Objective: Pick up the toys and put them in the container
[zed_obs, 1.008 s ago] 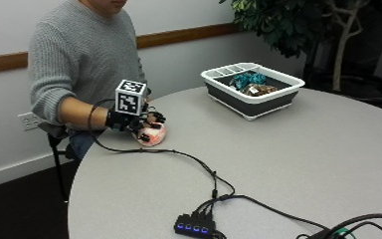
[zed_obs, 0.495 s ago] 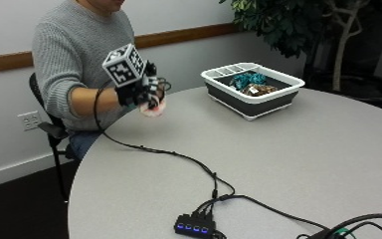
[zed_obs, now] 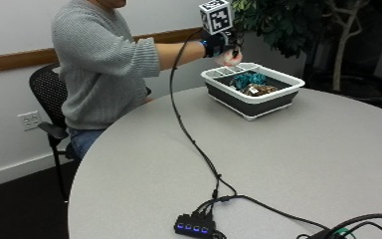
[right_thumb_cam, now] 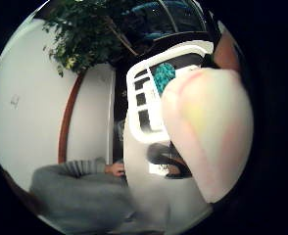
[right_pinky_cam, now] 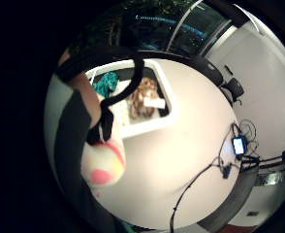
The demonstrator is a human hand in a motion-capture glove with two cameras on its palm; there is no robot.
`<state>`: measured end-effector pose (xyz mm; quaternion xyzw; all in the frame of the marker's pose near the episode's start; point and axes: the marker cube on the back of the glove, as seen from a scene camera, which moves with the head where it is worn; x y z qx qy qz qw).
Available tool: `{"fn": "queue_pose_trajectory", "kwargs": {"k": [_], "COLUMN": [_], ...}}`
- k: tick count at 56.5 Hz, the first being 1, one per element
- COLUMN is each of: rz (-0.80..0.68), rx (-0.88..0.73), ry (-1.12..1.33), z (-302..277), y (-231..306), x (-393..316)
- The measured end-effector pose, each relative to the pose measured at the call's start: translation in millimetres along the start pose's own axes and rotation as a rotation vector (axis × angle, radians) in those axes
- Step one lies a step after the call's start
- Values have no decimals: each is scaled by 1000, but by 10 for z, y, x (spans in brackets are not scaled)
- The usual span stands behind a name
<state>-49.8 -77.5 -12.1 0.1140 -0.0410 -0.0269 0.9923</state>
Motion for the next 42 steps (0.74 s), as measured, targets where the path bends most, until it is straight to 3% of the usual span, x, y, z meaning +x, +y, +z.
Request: {"fn": "queue_pose_trajectory", "kwargs": {"k": [7,11,14,42], "rz": [37,84,84,60], "rx": [-147,-329,-381,-249], "ry": [54,103,87,73], "z": [244,411,458,-17], "y": [-380,-322,-213,701], "x": [-57,32,98,391]}}
